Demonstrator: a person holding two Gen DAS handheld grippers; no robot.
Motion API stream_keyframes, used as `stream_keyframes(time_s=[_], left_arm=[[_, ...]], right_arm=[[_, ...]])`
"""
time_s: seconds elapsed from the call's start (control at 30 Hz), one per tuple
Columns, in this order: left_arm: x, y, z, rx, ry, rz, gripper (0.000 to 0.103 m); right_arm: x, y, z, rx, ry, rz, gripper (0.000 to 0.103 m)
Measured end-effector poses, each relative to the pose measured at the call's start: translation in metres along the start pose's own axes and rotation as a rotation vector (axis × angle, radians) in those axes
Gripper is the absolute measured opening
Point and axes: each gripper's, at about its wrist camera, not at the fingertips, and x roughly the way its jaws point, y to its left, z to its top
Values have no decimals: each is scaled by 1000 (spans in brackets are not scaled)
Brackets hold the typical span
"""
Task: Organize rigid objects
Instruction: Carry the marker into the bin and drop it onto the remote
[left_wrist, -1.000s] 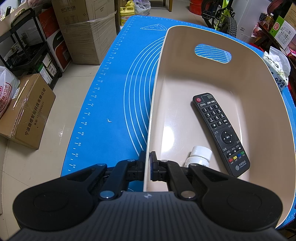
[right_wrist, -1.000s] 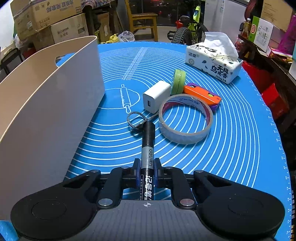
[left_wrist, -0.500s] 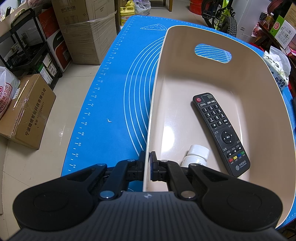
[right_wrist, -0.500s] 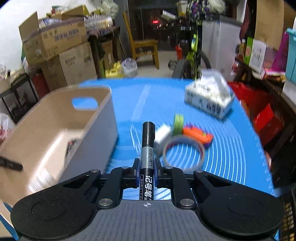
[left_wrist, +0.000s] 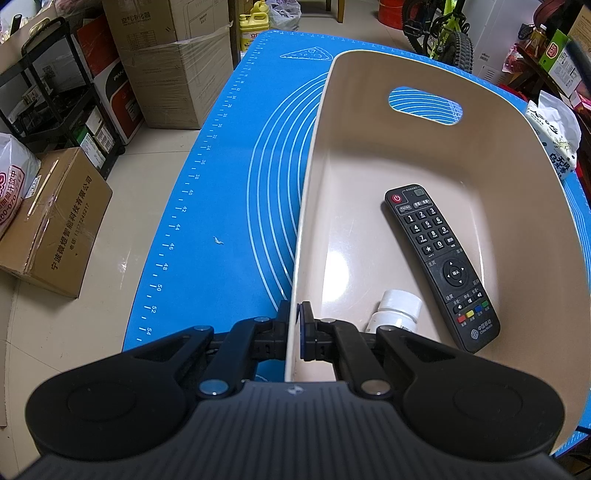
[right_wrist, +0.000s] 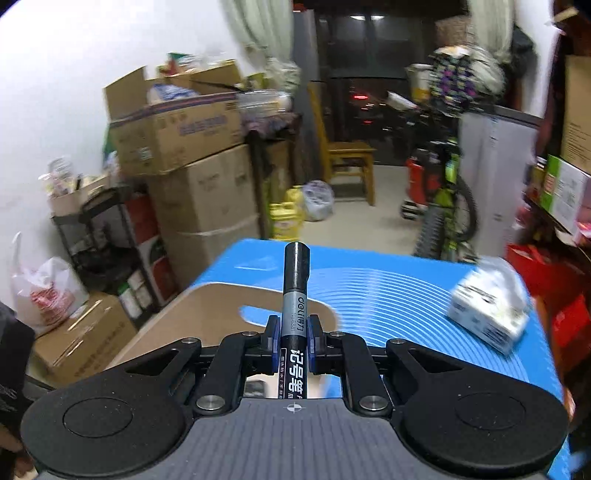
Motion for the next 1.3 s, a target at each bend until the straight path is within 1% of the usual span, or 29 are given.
stream_keyframes(time_s=[0.17, 0.3, 0.43, 0.77, 0.87, 0.97, 1.0, 1.03, 1.07, 1.1, 1.13, 1.2, 1.3], left_arm=[[0, 0, 0, 0, 0, -1, 6], [0, 0, 0, 1, 0, 0, 6], [0, 1, 0, 2, 0, 1, 6], [0, 0, 0, 3, 0, 2, 6], [1, -1, 0, 5, 0, 4, 6], [1, -1, 0, 5, -1, 4, 6], [1, -1, 0, 6, 0, 5, 6], [2, -1, 0, 7, 0, 6, 6], [2, -1, 0, 7, 0, 6, 6], [2, -1, 0, 7, 0, 7, 6], [2, -1, 0, 7, 1, 6, 6], [2, -1, 0, 7, 0, 6, 6], [2, -1, 0, 7, 0, 7, 6]], right_arm=[[22, 27, 3, -23, 52, 52, 24], [43, 43, -7, -61, 137, 78, 24], [64, 54, -23, -101, 227, 78, 24], [95, 61, -53, -140, 446, 44, 24], [97, 58, -60, -140, 481, 34, 25], [101, 52, -63, -114, 509, 34, 25], [99, 51, -61, -102, 497, 37, 30], [97, 50, -60, -95, 484, 39, 37], [96, 50, -59, -99, 474, 40, 42], [93, 51, -58, -111, 453, 49, 53], [92, 52, -56, -122, 436, 59, 58], [82, 52, -54, -140, 403, 74, 64], [70, 47, -51, -132, 369, 89, 65]])
